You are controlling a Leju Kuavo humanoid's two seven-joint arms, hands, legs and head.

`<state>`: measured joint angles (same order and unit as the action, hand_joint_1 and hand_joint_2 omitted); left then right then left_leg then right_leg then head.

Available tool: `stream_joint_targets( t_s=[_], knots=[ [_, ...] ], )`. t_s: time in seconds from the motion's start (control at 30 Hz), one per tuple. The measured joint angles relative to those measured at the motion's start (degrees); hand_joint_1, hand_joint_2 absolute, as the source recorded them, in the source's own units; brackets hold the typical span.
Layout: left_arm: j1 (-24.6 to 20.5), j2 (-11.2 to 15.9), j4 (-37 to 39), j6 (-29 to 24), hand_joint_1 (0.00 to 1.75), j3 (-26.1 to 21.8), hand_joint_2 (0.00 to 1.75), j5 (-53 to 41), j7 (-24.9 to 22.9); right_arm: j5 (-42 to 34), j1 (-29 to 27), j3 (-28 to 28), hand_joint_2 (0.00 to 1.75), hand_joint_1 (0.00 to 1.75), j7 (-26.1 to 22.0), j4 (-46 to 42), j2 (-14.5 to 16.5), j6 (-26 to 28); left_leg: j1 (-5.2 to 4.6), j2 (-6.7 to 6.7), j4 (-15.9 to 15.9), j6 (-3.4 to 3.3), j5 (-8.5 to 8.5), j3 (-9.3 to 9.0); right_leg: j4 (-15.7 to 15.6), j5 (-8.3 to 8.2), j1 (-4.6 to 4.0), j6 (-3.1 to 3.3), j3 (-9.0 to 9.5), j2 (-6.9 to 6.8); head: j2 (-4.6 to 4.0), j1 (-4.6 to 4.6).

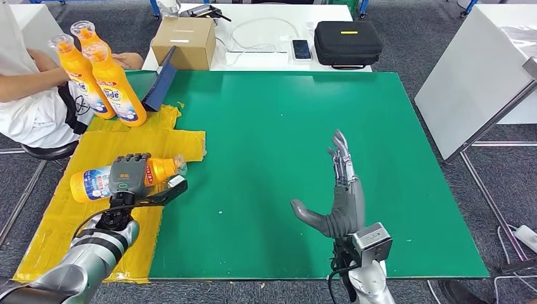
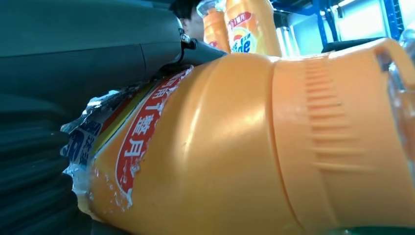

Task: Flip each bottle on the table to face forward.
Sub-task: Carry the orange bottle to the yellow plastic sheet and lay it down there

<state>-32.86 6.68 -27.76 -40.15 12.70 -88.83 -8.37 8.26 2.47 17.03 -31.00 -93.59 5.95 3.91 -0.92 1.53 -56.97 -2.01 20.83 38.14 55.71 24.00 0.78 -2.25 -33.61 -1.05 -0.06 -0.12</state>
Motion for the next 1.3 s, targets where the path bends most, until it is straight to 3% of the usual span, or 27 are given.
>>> stream_joint_targets(
  t_s=[0.1,0.4,0.8,0.97,1.07,1.23,1.3],
  knots=[
    [-0.20,0.04,0.84,-0.11,0.00,-0.19,1.75,1.65,2.39,-0.07,0.07,-0.02,1.75,0.00,0.01,0.62,-0.13,0.05,0.00,-0.01,0.00,0.00,0.00,-0.01,0.00,0.00,0.00,0.00,0.01,0.00,-0.01,-0.01],
    [-1.24,-0.72,3.74,0.28,0.00,-1.94,1.75,3.39,6.87,0.02,0.80,-0.04,1.75,0.00,0.73,2.29,-0.18,0.03,0.00,-0.03,0.00,0.00,0.00,-0.09,0.00,0.00,0.00,0.00,0.10,-0.01,-0.01,-0.01],
    [-1.47,-1.40,4.51,-0.35,0.00,-4.14,1.75,4.09,9.16,0.43,1.63,-0.04,1.75,0.00,1.05,3.97,-0.15,-0.04,-0.01,-0.06,0.00,0.00,0.00,-0.14,0.00,0.00,0.01,0.00,0.16,-0.02,0.00,-0.01],
    [-0.61,-1.74,3.07,-0.48,0.00,-6.53,1.75,5.55,13.12,0.64,1.63,-0.04,1.75,0.00,1.19,4.33,-0.15,-0.04,-0.01,-0.08,0.00,0.00,0.00,-0.13,0.00,0.01,0.01,0.00,0.15,-0.03,-0.01,-0.01],
    [1.29,-2.65,-0.49,-0.46,0.00,-8.90,1.75,6.55,17.38,1.06,1.60,-0.04,1.75,0.00,1.31,4.47,-0.15,0.10,-0.01,-0.10,0.00,-0.01,0.00,-0.12,-0.01,0.01,0.02,0.01,0.11,-0.04,-0.01,-0.01],
    [6.73,-7.05,-10.63,-0.44,0.00,-14.56,1.75,17.40,33.04,4.01,0.62,-0.10,1.75,0.00,1.97,4.52,-0.17,1.88,-0.05,-0.08,-0.01,-0.02,0.02,-0.06,-0.03,0.01,0.05,0.00,0.06,-0.03,-0.01,0.01],
    [9.44,-9.04,-15.30,-0.44,0.00,-15.77,1.75,20.92,36.90,5.16,-0.22,-0.26,1.75,0.00,2.20,4.52,-0.20,2.42,-0.08,-0.07,-0.01,-0.04,0.05,-0.04,-0.03,0.01,0.05,-0.01,0.04,-0.03,-0.01,0.00]
  ],
)
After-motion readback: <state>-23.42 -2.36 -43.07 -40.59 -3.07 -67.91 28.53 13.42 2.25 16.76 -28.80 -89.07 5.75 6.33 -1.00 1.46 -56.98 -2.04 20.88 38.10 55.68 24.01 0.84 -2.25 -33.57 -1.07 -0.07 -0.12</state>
